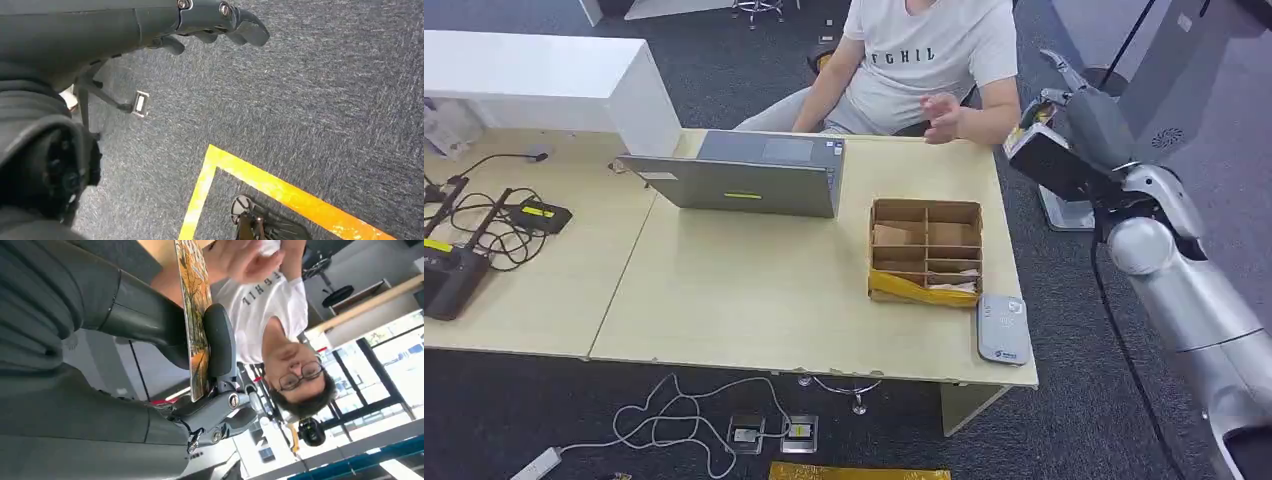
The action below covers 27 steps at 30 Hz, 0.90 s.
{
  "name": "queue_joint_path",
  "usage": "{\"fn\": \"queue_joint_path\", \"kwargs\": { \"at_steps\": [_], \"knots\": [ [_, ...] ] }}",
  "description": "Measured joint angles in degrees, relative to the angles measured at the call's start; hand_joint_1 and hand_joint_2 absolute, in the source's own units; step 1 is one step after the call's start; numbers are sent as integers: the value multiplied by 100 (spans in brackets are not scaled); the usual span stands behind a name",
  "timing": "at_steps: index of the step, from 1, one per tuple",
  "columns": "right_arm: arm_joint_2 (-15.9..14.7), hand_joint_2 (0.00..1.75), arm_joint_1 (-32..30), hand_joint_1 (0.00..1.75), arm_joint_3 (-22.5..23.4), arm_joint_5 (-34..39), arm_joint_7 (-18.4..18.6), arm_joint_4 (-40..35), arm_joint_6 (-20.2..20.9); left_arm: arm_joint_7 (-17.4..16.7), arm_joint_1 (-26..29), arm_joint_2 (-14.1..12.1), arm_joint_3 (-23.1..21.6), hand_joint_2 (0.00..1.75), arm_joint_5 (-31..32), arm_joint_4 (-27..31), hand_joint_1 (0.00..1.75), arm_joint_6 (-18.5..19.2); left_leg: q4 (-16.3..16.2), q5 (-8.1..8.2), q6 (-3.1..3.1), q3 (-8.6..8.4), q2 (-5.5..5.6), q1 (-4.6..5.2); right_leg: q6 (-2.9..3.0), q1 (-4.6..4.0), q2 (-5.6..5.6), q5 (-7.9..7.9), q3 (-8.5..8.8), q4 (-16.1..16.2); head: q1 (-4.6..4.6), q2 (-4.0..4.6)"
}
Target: Pass the card to the sensor for recognition and then transmit it.
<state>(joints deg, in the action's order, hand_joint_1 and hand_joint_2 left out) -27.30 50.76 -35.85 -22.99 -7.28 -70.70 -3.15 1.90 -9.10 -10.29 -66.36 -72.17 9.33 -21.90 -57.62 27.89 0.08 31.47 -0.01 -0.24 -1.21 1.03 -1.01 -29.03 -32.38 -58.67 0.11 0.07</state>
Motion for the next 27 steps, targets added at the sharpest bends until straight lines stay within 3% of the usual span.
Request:
{"fn": "queue_joint_path", "kwargs": {
  "at_steps": [8,24,25,26,27],
  "knots": [
    [588,175,2,175,-72,-186,-111,715,-96,52,-15,20,-48,0,122,-2,0,87,0,-1,-1,1,5,1,0,1,-4,0,-1,0,-2,0],
    [870,175,221,175,61,-630,-444,1996,-299,52,-13,37,-146,0,170,-2,0,81,-1,-1,-1,-1,4,1,0,1,-3,0,0,2,0,0],
    [872,175,229,115,79,-645,-461,2055,-304,52,-13,37,-151,0,173,-2,0,81,-1,-1,-1,-1,4,1,0,1,-3,0,0,2,-2,0],
    [874,175,236,14,87,-669,-461,2109,-315,52,-13,37,-155,0,173,-2,0,81,-1,-1,-1,-1,4,1,0,1,-2,0,0,2,0,-2],
    [874,175,238,14,92,-708,-461,2152,-336,52,-14,37,-157,0,173,-2,0,81,-1,-1,-1,-1,4,1,0,1,-2,0,0,2,-2,-2]
  ]
}}
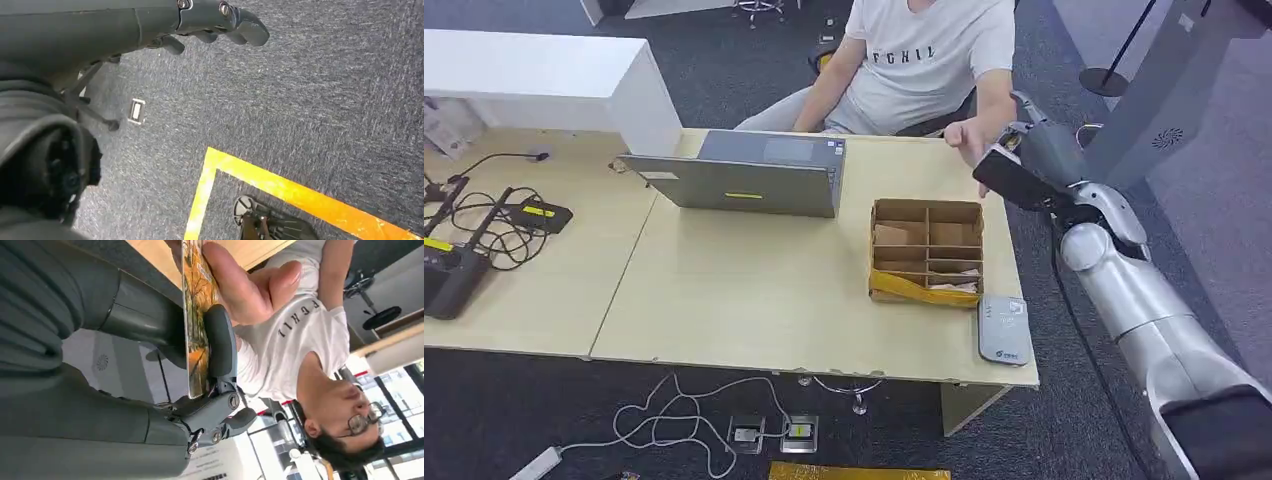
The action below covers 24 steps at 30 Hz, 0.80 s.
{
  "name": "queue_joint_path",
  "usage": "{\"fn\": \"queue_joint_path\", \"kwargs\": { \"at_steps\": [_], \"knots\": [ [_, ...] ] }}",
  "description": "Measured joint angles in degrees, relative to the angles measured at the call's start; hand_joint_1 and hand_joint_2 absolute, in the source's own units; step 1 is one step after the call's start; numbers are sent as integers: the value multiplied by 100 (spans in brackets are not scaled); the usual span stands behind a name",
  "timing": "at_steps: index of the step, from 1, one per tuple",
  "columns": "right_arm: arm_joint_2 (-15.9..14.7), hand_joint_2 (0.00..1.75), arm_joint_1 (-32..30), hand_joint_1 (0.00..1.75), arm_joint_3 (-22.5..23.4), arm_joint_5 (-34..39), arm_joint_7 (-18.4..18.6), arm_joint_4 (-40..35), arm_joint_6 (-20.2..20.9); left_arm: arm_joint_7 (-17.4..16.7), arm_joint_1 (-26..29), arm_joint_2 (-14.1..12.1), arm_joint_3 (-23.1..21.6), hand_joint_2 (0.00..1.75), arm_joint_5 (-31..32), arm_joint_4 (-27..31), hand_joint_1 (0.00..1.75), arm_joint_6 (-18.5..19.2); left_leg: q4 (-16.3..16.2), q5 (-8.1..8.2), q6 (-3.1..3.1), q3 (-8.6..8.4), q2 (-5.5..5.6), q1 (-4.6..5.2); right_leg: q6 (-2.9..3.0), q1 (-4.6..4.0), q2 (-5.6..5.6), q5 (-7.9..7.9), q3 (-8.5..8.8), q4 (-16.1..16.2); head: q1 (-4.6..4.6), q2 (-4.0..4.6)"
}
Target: Pass the card to the sensor for recognition and then transmit it.
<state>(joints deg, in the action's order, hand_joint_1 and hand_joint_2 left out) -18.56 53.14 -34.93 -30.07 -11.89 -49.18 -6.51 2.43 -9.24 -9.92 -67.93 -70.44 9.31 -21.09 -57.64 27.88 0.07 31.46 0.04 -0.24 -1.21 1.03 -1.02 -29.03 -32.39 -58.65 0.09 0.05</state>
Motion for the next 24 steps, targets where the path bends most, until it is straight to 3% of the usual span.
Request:
{"fn": "queue_joint_path", "kwargs": {
  "at_steps": [15,16,24],
  "knots": [
    [33,175,-8,14,24,-114,22,284,-201,0,0,15,-4,0,0,2,0,-2,0,0,0,0,0,0,0,0,1,0,-1,0,0,2],
    [37,175,-8,0,24,-114,22,298,-201,0,0,15,-4,0,0,2,0,-2,0,0,0,0,0,0,0,0,1,0,-1,0,0,0],
    [81,175,-23,0,24,-293,127,361,-116,0,0,15,-4,0,-2,2,0,-22,0,0,0,0,0,0,0,0,1,0,-2,0,0,2]
  ]
}}
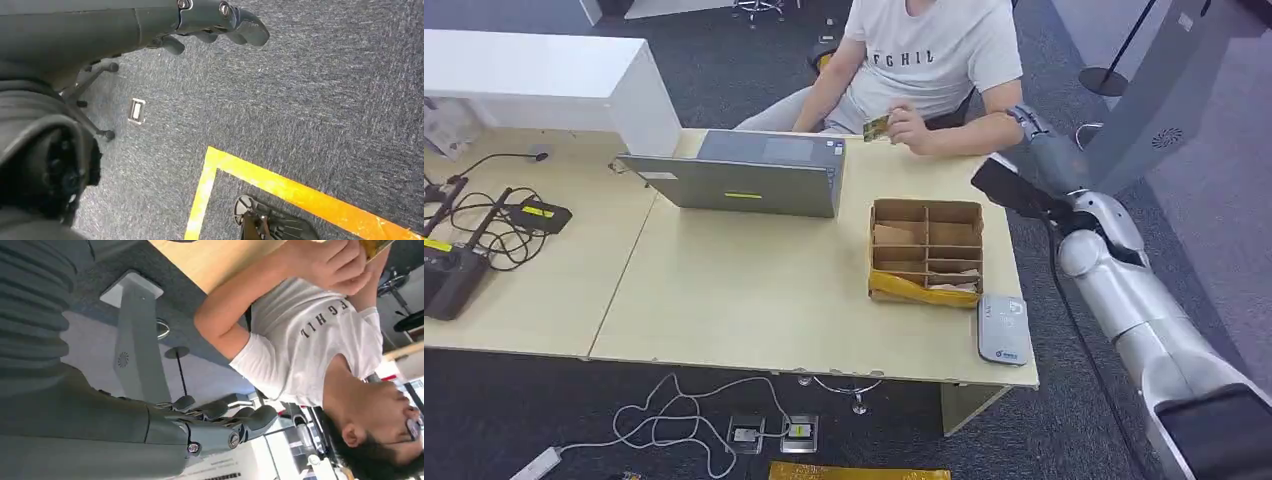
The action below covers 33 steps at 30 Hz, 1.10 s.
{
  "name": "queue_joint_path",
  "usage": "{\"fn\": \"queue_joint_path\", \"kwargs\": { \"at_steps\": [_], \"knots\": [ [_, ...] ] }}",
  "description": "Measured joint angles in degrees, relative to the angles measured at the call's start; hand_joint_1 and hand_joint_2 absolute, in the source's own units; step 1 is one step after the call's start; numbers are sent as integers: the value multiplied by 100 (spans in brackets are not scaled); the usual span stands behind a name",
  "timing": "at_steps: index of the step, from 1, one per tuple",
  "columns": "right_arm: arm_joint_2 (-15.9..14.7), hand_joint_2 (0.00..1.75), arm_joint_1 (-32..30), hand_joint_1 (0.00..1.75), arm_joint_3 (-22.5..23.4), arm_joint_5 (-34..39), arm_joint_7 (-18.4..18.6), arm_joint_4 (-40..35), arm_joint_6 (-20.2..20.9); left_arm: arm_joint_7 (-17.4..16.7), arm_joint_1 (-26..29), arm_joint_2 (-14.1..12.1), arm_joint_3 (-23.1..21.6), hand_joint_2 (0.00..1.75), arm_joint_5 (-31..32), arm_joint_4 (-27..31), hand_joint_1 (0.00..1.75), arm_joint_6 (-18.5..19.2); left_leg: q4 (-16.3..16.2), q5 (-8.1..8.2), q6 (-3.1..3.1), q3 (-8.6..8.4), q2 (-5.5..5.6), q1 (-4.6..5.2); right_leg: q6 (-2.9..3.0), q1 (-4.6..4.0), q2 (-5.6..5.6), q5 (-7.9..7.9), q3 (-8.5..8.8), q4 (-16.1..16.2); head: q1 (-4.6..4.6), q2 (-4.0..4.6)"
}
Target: Pass the card to the sensor for recognition and then transmit it.
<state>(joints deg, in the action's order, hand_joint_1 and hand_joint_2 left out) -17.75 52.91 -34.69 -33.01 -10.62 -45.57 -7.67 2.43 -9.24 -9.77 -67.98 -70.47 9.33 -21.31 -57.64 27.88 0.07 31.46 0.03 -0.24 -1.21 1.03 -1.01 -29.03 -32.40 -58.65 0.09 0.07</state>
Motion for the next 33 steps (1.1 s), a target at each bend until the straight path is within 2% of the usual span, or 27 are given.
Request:
{"fn": "queue_joint_path", "kwargs": {
  "at_steps": [6,8,11,15,22,29,33],
  "knots": [
    [63,175,-75,0,0,-137,161,-100,43,0,0,7,0,0,-31,-2,0,-31,0,0,0,-1,0,0,0,0,0,0,0,0,0,0],
    [66,175,-136,0,2,-153,362,-222,198,0,1,9,0,0,-50,-2,0,-31,-1,0,0,-5,-1,0,0,0,0,0,0,0,0,0],
    [-57,175,-373,0,11,-289,805,-656,650,-2,8,9,0,0,-81,-2,0,-28,-1,0,0,-7,-1,0,0,0,-1,0,1,4,2,0],
    [-488,175,-942,0,134,-111,1373,-1419,993,-42,37,7,0,0,-81,-2,0,-31,-1,1,1,-5,2,0,0,0,-3,0,6,12,4,-2],
    [-1270,175,-1712,0,404,2,1790,-2611,1084,-164,43,4,0,0,-118,0,0,-87,-1,7,6,-5,-7,2,-2,2,3,1,4,15,0,0],
    [-1907,175,-1811,0,581,289,2131,-3585,1480,-173,42,4,0,0,-199,0,0,-151,-1,6,6,-7,-11,1,-2,0,6,4,4,14,0,0],
    [-2096,175,-1842,0,581,542,2327,-3993,1477,-173,41,4,0,0,-241,-2,0,-205,0,5,5,-7,-11,0,-2,0,7,3,5,14,0,0]
  ]
}}
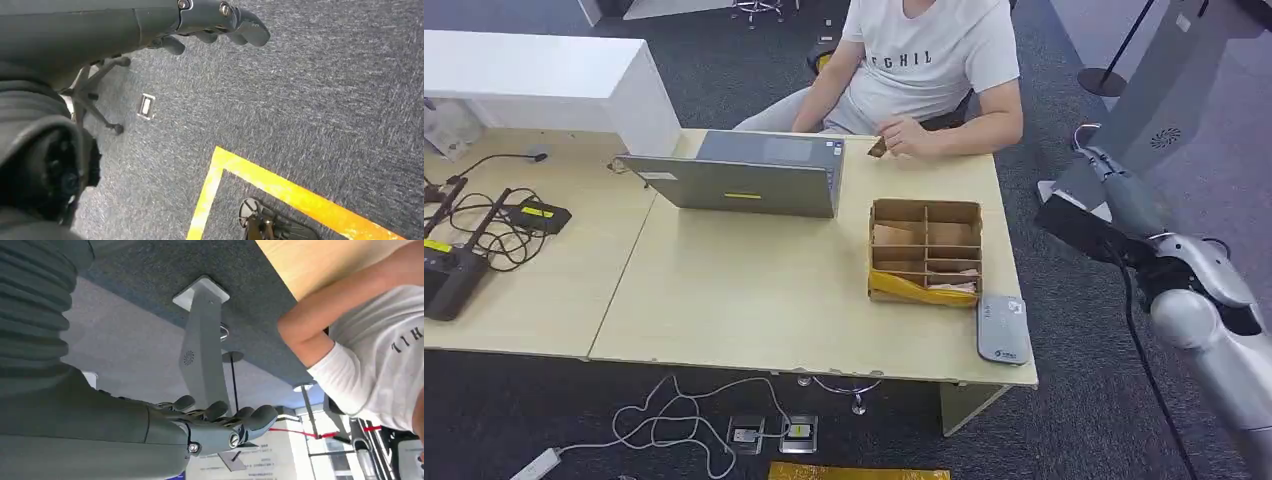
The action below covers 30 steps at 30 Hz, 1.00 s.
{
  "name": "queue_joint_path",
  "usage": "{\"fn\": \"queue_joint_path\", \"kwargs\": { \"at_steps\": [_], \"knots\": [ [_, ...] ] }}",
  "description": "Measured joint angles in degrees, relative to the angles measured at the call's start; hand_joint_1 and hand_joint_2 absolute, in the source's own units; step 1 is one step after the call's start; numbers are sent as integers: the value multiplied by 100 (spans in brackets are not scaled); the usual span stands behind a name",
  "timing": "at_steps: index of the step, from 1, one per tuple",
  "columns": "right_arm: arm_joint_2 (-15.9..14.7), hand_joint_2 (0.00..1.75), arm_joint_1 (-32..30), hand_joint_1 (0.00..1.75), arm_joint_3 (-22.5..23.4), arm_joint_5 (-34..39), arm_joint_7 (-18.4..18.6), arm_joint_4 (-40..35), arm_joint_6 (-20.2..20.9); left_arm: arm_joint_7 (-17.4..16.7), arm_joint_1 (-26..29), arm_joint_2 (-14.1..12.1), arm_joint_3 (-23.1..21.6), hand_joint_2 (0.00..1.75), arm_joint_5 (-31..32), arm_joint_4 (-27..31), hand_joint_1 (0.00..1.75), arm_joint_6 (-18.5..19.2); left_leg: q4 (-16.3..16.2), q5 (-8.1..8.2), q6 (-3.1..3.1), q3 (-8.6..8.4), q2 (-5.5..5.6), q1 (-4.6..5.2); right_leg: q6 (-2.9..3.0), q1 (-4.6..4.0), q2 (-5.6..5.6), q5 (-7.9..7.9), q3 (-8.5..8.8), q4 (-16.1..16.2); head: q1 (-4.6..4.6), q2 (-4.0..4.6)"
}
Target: Pass the card to the sensor for recognition and then transmit it.
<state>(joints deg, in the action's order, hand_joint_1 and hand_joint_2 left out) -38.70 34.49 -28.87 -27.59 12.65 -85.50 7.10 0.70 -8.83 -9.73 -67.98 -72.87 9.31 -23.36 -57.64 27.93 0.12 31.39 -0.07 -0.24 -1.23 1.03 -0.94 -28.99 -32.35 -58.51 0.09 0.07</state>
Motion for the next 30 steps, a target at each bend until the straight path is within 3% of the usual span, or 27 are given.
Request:
{"fn": "queue_joint_path", "kwargs": {
  "at_steps": [6,27,30],
  "knots": [
    [-46,175,-345,0,-61,140,120,-407,-146,-20,-5,2,2,0,-41,2,0,-22,1,0,0,3,1,0,0,0,-3,0,1,0,0,0],
    [177,175,-1148,0,-442,341,169,-473,-402,-120,-17,22,2,0,-37,0,0,-105,2,0,0,5,2,0,0,0,-2,-1,1,0,0,0],
    [231,175,-1173,0,-503,70,101,-473,-586,-120,-19,26,2,0,-33,2,0,-120,2,0,0,5,2,0,0,0,-3,-1,0,0,0,0]
  ]
}}
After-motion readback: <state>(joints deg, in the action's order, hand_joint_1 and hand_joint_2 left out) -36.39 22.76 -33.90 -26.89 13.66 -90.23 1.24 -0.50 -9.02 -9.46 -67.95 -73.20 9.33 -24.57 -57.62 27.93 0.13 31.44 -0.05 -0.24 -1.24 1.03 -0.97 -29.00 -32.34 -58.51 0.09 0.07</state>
